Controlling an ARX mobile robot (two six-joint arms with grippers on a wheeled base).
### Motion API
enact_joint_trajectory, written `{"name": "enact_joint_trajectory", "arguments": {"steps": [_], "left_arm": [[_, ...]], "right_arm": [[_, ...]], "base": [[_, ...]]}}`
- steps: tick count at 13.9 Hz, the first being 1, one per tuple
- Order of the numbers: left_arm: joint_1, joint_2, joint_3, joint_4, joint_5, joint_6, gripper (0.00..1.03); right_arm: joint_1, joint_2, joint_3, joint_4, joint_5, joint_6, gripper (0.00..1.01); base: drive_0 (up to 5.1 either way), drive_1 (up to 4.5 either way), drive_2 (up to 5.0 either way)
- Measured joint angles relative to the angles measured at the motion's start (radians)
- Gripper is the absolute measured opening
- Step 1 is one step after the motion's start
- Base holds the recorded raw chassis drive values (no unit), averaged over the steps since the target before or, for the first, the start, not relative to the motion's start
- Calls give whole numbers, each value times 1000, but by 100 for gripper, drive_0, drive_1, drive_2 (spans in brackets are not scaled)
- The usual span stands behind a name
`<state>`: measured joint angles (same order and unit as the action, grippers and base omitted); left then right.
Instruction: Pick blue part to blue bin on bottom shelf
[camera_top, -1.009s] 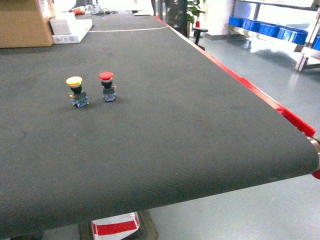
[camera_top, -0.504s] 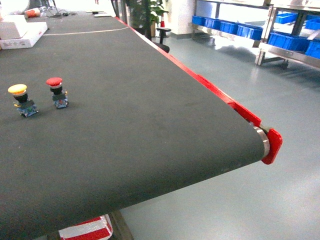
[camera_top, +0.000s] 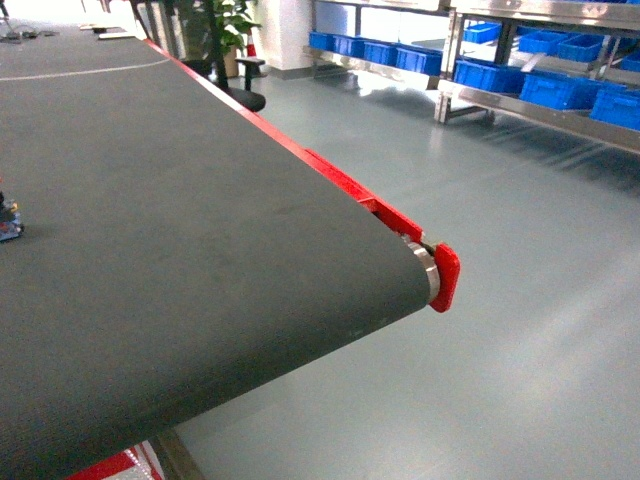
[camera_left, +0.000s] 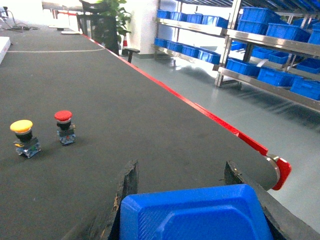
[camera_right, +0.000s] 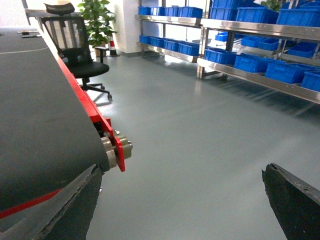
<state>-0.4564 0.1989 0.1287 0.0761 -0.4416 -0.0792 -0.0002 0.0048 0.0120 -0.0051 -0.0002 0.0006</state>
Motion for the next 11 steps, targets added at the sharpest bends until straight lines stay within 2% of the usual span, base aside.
{"name": "enact_joint_trajectory", "arguments": {"steps": [11], "left_arm": [[0, 0, 0, -1, 0, 0, 44]], "right_arm": [[0, 0, 0, 0, 0, 0, 98]], "base": [[-165, -165, -165]]}}
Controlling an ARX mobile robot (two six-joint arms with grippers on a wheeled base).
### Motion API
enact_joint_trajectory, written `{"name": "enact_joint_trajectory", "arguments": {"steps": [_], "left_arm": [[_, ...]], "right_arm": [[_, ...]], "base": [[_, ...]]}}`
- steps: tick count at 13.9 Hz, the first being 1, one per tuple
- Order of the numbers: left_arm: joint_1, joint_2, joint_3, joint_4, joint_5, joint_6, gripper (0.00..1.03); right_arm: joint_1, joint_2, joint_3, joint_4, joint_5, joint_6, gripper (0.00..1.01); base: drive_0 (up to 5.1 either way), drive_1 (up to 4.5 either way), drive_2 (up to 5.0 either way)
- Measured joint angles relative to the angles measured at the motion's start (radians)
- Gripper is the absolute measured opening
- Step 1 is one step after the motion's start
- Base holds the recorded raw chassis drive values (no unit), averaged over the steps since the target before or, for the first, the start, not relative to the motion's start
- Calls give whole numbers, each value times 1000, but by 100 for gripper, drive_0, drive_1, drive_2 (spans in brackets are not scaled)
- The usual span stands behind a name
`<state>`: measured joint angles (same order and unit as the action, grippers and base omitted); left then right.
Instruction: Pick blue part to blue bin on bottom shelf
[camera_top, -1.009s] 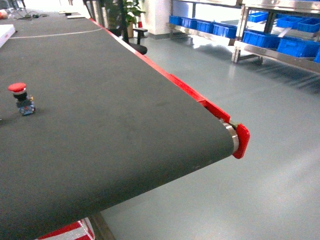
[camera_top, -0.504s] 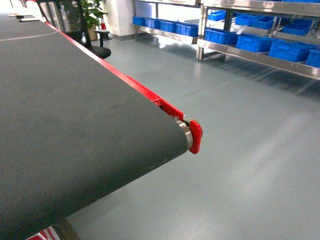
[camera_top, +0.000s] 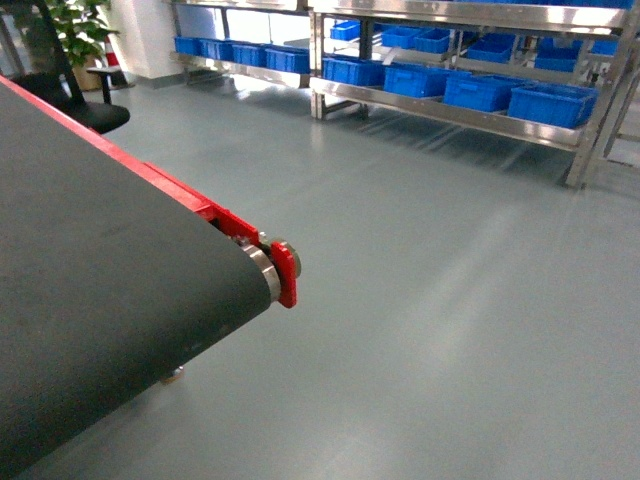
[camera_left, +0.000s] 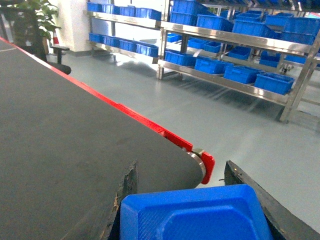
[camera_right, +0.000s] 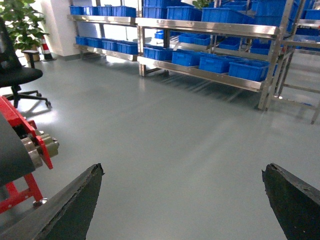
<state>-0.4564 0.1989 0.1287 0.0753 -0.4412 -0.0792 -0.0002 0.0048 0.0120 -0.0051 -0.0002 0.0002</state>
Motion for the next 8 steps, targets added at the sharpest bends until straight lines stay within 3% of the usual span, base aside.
{"name": "enact_joint_trajectory", "arguments": {"steps": [8], "left_arm": [[0, 0, 0, 0, 0, 0, 44]], "right_arm": [[0, 0, 0, 0, 0, 0, 98]], "base": [[-150, -150, -150]]}}
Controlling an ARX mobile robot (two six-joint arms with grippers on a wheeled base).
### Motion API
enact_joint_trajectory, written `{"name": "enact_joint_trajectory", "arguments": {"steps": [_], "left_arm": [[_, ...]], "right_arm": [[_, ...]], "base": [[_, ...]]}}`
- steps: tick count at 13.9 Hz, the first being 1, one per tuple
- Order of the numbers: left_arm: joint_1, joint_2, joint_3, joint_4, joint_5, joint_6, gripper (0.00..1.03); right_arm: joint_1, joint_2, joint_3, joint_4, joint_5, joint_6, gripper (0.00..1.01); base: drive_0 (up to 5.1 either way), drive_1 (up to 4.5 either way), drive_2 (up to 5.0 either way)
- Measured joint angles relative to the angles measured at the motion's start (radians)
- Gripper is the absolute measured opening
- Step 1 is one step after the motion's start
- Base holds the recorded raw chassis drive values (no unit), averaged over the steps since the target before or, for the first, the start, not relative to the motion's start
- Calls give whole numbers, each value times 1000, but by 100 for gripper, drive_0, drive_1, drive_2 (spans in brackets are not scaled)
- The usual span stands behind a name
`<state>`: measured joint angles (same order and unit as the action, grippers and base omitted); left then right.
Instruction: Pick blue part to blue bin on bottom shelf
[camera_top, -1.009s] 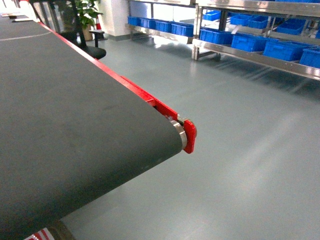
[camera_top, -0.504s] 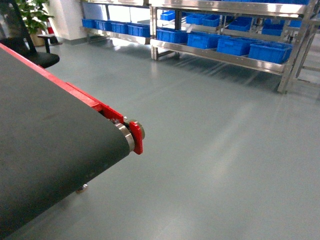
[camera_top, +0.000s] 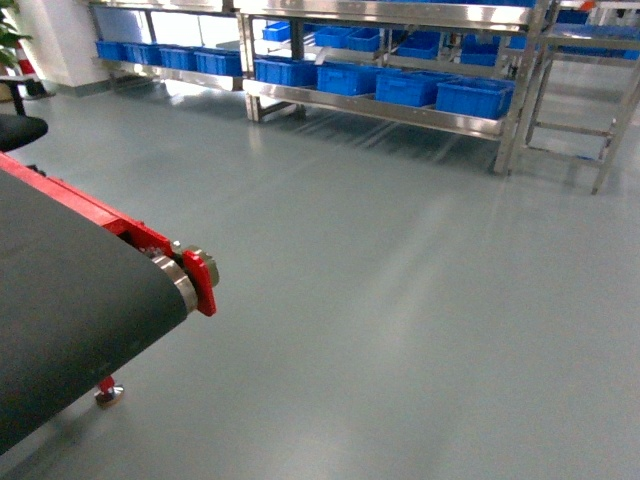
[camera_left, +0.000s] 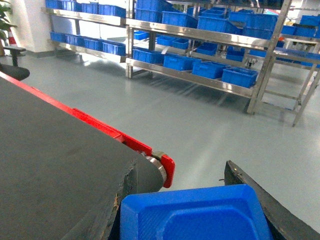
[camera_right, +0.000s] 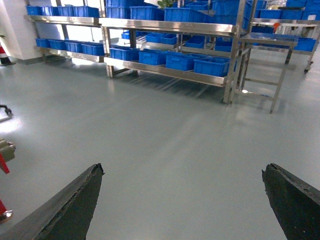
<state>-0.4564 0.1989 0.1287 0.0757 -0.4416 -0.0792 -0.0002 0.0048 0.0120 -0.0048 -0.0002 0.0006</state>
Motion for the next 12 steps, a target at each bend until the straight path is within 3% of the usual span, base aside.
{"name": "enact_joint_trajectory", "arguments": {"steps": [12], "left_arm": [[0, 0, 0, 0, 0, 0, 44]], "right_arm": [[0, 0, 0, 0, 0, 0, 98]], "base": [[-151, -151, -151]]}}
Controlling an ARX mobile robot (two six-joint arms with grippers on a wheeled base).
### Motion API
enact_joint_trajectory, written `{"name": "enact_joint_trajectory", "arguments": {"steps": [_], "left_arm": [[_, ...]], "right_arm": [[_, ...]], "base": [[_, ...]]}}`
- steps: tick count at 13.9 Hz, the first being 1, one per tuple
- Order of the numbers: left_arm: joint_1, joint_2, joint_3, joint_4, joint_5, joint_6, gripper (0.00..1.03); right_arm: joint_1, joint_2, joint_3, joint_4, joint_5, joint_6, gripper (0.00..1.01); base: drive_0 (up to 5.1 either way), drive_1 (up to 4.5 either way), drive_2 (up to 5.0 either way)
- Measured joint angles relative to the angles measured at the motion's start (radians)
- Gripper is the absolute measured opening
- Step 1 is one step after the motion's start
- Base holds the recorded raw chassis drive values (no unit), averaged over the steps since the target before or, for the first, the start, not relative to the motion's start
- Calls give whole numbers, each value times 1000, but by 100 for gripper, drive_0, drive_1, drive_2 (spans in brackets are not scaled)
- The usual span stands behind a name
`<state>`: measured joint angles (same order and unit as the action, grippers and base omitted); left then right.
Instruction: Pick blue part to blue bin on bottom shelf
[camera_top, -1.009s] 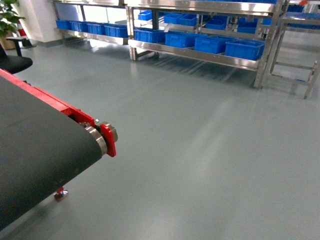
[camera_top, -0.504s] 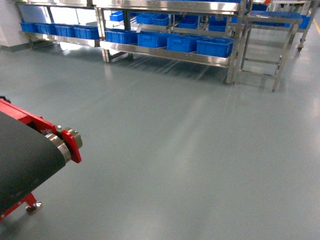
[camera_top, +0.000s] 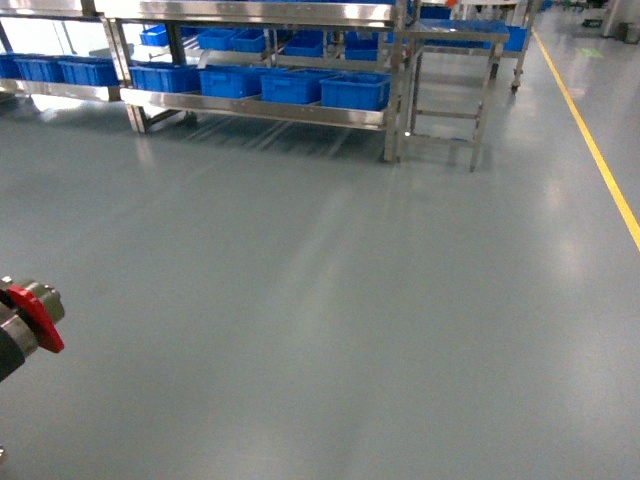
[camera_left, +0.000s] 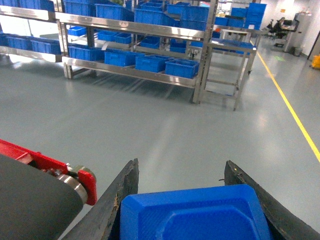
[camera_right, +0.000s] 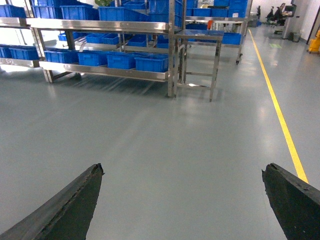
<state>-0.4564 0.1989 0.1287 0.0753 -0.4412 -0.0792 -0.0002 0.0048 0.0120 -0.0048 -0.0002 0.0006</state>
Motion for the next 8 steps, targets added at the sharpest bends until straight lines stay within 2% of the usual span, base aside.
{"name": "enact_joint_trajectory", "arguments": {"steps": [8], "left_arm": [[0, 0, 0, 0, 0, 0, 44]], "right_arm": [[0, 0, 0, 0, 0, 0, 98]], "base": [[-164, -164, -164]]}}
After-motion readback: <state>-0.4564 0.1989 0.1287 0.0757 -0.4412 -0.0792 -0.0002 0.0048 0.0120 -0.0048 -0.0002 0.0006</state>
